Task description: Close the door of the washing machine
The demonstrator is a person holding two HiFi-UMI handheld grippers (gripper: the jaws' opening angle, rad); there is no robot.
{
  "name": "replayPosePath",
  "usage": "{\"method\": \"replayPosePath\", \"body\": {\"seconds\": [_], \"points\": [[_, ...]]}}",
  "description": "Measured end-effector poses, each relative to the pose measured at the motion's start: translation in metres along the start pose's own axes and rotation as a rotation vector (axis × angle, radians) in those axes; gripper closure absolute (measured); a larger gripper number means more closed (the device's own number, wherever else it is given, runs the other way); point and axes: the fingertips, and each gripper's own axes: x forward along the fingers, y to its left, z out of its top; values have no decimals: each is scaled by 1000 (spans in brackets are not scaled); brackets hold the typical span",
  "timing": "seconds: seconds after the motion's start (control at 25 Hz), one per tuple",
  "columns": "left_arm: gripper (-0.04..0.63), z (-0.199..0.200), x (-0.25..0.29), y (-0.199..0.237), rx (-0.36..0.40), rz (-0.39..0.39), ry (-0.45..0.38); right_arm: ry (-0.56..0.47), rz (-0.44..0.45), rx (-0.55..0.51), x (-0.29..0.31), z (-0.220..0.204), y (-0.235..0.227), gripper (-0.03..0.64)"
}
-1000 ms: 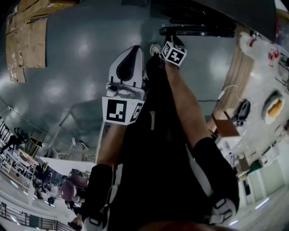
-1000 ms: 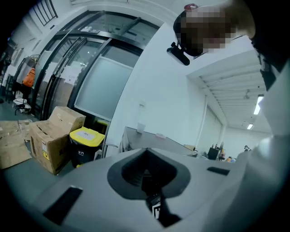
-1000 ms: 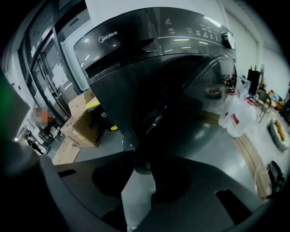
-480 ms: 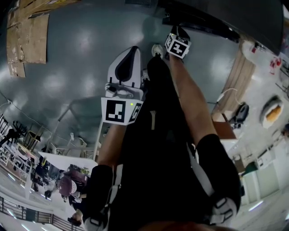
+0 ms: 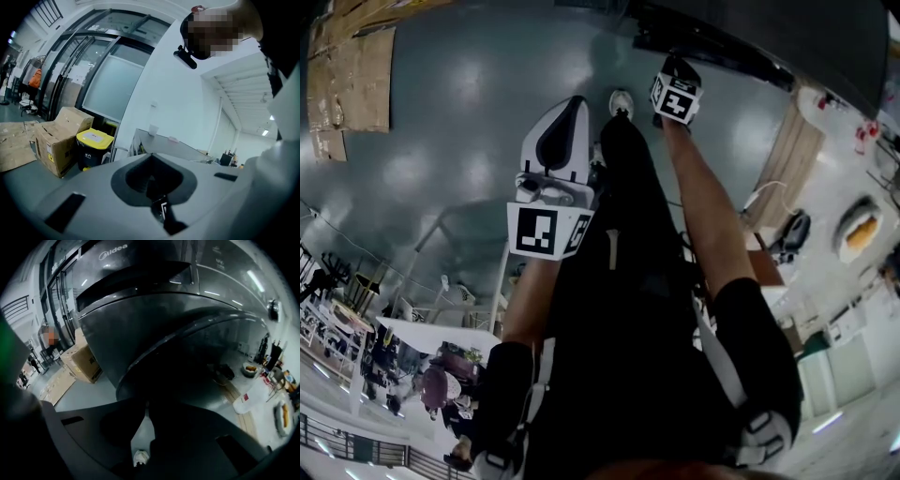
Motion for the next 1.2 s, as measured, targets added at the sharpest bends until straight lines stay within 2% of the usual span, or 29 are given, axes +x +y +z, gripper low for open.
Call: {"method": "replayPosePath", "body": {"seconds": [0.2,0.36,0.6,0.8,1.04,1.2], "points": [[589,13,-16,3,20,0,-13,-39,28,-74,-28,16,23,586],[590,28,-42,-7,36,-32,-44,-116,82,-59,-82,29,40,599],[589,51,-102,-38,67,-97,-89,-252,138,-34,-211,47,55,609],[589,64,-152,-68,64,-140,-99,-363,178,-44,-334,63,56,611],[589,82,-199,-117,119,-214,-111,-484,206,-2,-461,68,42,611],[589,99,-220,-151,138,-222,-153,-554,208,38,-526,65,23,611]]}}
